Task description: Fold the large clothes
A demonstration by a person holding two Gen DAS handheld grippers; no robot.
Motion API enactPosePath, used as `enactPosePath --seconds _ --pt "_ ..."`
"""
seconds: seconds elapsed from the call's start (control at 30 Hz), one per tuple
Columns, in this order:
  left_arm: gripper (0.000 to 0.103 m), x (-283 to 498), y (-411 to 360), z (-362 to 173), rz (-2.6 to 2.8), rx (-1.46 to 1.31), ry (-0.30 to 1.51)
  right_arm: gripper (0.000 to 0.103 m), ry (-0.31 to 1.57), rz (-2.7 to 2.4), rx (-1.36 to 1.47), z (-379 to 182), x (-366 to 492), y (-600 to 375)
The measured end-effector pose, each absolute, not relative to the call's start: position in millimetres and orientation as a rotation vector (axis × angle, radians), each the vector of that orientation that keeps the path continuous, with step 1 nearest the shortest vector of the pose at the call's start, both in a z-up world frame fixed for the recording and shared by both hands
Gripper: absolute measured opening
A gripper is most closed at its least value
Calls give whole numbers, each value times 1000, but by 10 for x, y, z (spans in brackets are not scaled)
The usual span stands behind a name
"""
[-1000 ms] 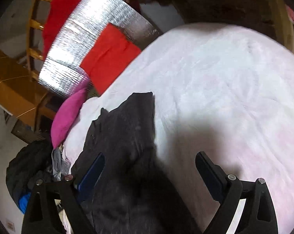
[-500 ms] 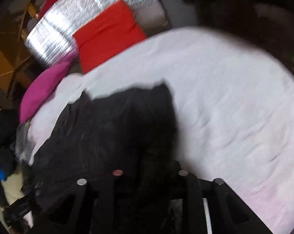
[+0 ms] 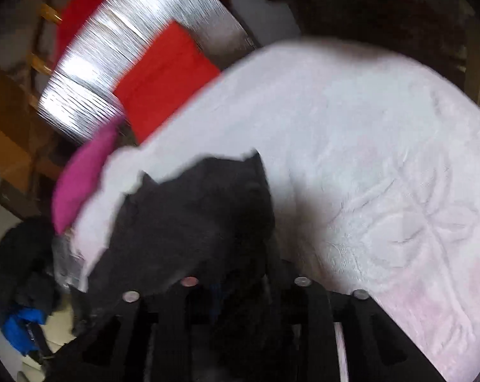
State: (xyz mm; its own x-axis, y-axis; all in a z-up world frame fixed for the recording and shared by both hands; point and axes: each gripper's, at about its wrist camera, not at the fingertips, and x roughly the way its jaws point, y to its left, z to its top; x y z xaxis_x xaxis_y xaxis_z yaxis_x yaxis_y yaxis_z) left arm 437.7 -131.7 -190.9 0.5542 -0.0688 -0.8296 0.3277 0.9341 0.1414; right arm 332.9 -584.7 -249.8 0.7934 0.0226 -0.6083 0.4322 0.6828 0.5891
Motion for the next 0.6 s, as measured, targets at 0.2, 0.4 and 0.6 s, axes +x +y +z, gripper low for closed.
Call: enactPosePath --seconds 0.2,0.4,0.6 --pt "75 4337 -1424 -2043 -240 321 997 94 557 -242 623 -2217 3038 -5340" --pt "75 4486 -1470 -2428 -198 341 1089 79 744 -261 419 -2522 3513 -4822" --pt "75 4486 -1322 -2350 -240 315 1083 78 856 -299 351 -2814 3677 -4771"
